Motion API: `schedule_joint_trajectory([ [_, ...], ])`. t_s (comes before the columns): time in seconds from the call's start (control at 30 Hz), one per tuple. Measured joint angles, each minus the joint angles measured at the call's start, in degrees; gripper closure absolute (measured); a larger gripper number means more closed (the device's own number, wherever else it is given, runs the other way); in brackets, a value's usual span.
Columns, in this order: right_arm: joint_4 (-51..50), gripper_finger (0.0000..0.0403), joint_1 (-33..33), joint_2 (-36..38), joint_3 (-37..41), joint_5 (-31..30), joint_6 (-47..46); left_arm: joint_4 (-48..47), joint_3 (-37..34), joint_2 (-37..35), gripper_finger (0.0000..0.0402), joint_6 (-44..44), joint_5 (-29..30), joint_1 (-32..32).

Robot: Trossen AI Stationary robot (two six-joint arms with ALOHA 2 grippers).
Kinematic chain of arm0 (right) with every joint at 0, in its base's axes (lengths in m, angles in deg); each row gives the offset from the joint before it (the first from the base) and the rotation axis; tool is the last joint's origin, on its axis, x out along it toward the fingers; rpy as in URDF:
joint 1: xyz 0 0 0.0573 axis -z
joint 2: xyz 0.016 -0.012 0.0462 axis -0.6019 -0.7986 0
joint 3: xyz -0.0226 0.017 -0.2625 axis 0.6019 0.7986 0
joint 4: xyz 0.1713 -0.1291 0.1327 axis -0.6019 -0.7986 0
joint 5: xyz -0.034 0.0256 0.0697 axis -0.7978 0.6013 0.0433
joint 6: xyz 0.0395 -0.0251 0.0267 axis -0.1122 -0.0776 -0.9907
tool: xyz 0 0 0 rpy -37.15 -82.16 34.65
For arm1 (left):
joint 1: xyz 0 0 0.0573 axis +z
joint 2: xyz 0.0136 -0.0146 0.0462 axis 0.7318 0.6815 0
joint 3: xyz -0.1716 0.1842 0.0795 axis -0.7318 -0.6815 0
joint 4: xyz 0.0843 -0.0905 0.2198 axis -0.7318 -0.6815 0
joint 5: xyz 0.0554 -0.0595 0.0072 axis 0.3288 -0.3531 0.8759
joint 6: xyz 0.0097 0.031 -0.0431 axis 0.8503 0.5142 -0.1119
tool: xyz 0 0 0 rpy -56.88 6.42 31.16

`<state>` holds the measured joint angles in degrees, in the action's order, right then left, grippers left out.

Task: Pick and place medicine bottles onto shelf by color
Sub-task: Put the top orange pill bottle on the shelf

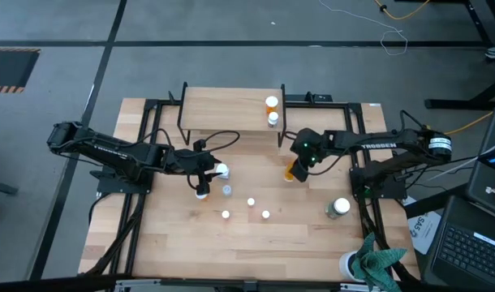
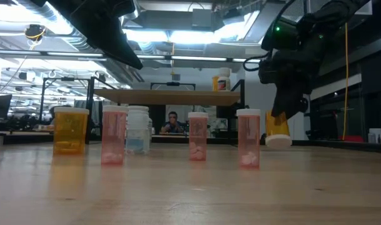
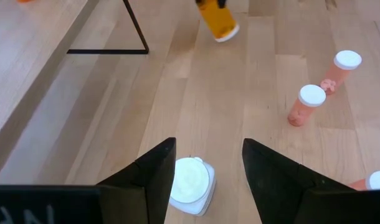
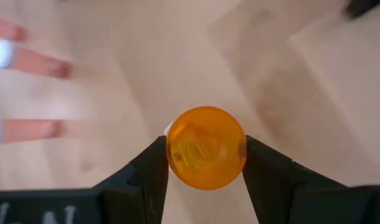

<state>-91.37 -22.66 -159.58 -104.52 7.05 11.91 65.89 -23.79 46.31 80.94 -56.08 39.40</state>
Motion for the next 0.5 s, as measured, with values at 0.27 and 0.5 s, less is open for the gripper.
schedule_joint_trajectory([
  [0.27,0.6,0.0229,-2.9,-5.2,-0.2,9.8,-6.0,0.3,0.0,0.0,0.0221,0.2,0.0,0.0],
  [0.5,4.1,0.0189,-4.2,-6.9,-0.3,11.6,-8.0,0.4,0.0,0.0,0.0221,0.2,0.0,0.0],
])
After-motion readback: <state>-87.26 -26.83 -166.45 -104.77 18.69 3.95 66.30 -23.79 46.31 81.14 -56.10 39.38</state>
